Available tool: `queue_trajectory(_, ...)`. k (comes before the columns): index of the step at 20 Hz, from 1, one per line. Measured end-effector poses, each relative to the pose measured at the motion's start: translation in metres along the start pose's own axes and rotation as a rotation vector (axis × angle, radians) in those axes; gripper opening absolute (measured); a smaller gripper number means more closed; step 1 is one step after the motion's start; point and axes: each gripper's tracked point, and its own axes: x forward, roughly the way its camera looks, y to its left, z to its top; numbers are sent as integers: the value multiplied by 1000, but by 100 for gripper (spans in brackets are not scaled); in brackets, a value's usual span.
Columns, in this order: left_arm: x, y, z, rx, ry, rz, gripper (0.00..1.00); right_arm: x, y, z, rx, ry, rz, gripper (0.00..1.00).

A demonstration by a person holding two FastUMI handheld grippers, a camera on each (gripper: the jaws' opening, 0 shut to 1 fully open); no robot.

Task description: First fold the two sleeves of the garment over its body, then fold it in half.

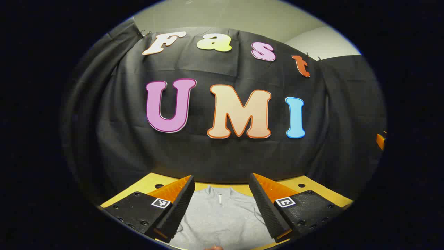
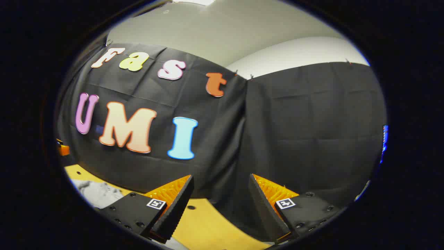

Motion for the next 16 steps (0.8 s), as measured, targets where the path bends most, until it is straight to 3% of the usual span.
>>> queue_trajectory(5,-13,40,20,63,-58,81,94,-1,109,-20,93,72,224,100)
queue_trajectory(8,-21,60,29,90,-79,119,95,-2,143,-24,104,82,306,99)
queue_trajectory(16,-31,83,34,101,-92,164,96,4,173,-30,152,128,358,98)
